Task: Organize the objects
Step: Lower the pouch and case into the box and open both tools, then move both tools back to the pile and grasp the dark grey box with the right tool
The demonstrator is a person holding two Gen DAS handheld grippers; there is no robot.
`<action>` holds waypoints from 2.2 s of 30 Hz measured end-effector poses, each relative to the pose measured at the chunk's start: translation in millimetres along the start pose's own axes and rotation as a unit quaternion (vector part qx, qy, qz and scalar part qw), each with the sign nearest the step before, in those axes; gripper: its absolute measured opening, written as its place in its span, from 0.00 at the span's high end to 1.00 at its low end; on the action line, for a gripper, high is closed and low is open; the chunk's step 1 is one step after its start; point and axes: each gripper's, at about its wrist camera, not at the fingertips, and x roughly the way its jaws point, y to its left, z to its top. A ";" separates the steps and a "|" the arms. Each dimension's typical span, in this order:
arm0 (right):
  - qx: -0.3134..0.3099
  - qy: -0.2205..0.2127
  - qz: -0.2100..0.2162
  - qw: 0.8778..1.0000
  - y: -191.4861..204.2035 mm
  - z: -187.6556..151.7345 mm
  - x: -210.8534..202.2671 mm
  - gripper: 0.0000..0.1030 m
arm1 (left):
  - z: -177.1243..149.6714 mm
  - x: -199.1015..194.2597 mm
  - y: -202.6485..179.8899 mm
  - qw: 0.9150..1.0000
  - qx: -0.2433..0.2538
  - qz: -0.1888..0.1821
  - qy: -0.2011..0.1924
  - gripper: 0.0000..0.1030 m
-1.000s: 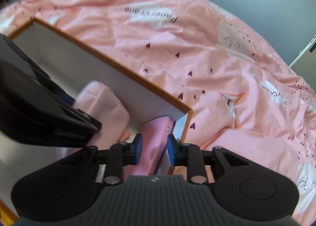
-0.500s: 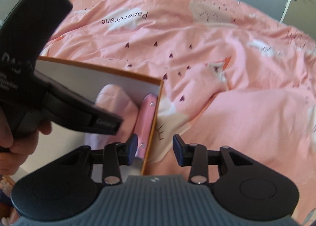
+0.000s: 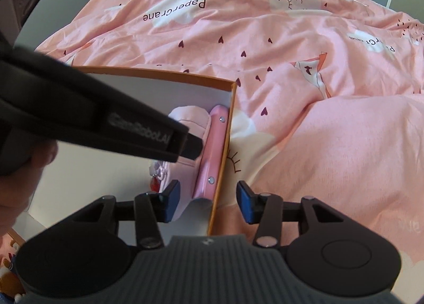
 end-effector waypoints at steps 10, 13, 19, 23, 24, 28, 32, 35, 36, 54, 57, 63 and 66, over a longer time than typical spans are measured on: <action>-0.008 -0.009 -0.005 1.000 3.3 -4.7 -12.2 0.50 | -19.1 -41.3 9.2 0.999 0.023 0.021 -0.031 0.80; -0.006 -0.014 -0.010 1.000 5.3 -7.4 -20.8 0.50 | -34.6 -57.9 9.6 0.997 0.037 0.043 -0.049 0.80; -0.002 -0.050 -0.013 0.999 16.1 -18.4 -58.8 0.51 | -71.6 -104.0 4.4 0.993 0.050 0.051 -0.093 0.80; -0.010 -0.096 -0.007 0.995 31.5 -40.4 -92.4 0.51 | -99.9 -139.8 -1.2 0.986 0.051 0.070 -0.143 0.78; -0.010 -0.109 -0.006 0.994 35.4 -47.3 -100.6 0.51 | -107.8 -147.9 -3.1 0.983 0.054 0.076 -0.156 0.78; -0.012 -0.145 -0.004 0.989 51.6 -78.9 -127.9 0.51 | -138.0 -166.7 -4.3 0.985 0.035 0.061 -0.155 0.78; -0.016 -0.138 -0.015 0.990 70.9 -113.8 -144.3 0.51 | -173.4 -164.0 0.4 0.996 -0.003 0.009 -0.090 0.78; -0.004 -0.115 -0.006 0.993 80.3 -141.1 -146.7 0.51 | -201.6 -151.3 -0.5 0.998 -0.026 0.004 -0.049 0.78; -0.001 -0.106 -0.007 0.994 83.4 -150.5 -145.8 0.51 | -210.3 -145.1 -1.8 0.999 -0.028 0.007 -0.036 0.78; 0.040 -0.015 -0.040 0.998 106.0 -245.7 -136.4 0.67 | -279.5 -98.4 -16.4 0.997 -0.050 0.017 0.064 0.78; 0.038 -0.002 -0.046 0.998 106.6 -250.0 -133.5 0.76 | -282.0 -99.3 -16.6 0.996 -0.062 0.002 0.071 0.78; 0.023 0.008 -0.037 0.999 113.4 -257.4 -127.1 0.79 | -284.7 -99.8 -8.3 0.990 -0.106 -0.028 0.090 0.76; 0.019 0.014 -0.037 0.999 114.5 -259.5 -124.3 0.79 | -285.9 -97.1 -5.4 0.988 -0.120 -0.032 0.095 0.73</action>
